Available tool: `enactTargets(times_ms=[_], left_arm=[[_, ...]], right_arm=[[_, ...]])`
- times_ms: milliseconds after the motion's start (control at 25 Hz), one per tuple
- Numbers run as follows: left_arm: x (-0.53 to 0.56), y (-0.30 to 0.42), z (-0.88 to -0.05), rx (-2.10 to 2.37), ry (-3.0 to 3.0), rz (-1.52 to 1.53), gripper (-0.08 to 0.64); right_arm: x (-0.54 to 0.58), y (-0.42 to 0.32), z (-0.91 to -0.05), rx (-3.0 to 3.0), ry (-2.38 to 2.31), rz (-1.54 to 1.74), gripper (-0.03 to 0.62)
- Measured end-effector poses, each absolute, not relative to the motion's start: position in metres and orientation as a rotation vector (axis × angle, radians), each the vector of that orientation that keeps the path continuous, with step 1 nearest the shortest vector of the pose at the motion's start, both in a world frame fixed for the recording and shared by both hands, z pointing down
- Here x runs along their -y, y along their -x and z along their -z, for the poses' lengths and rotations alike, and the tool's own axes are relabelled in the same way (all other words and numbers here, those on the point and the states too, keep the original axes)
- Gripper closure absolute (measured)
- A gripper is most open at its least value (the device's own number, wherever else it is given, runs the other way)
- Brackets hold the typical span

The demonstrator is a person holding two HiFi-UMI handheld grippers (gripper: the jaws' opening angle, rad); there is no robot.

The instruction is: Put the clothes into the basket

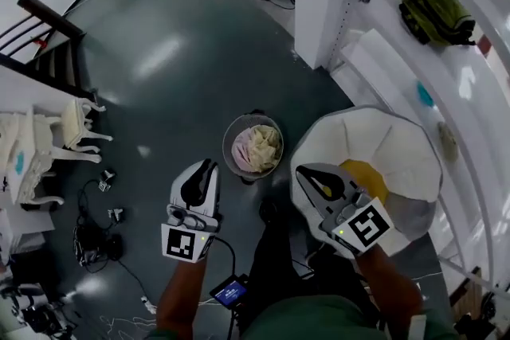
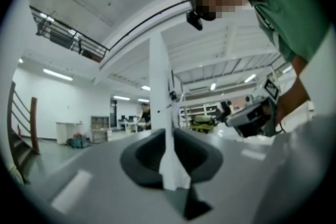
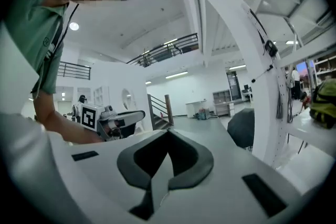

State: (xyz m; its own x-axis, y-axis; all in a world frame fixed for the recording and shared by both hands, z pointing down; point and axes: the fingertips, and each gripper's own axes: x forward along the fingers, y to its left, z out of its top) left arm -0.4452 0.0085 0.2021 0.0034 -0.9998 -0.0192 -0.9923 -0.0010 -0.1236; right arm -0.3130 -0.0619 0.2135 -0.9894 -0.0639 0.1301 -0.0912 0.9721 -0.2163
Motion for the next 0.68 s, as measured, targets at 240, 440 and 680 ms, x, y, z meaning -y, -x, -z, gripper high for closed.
enactTargets(times_ms=[240, 440, 680], left_arm=[[-0.048, 0.432, -0.136, -2.174, 2.002, 0.191, 0.512], [-0.084, 0.405, -0.11, -2.217, 1.941, 0.19, 0.512], [-0.135, 0.363, -0.091, -2.278, 1.89, 0.226, 0.512]], right_arm=[[0.033, 0.253, -0.124, 3.089, -0.116, -0.222, 0.588], [0.003, 0.196, -0.081, 3.139, -0.096, -0.188, 0.588], [-0.024, 0.12, -0.05, 3.128, -0.123, -0.128, 0.588]])
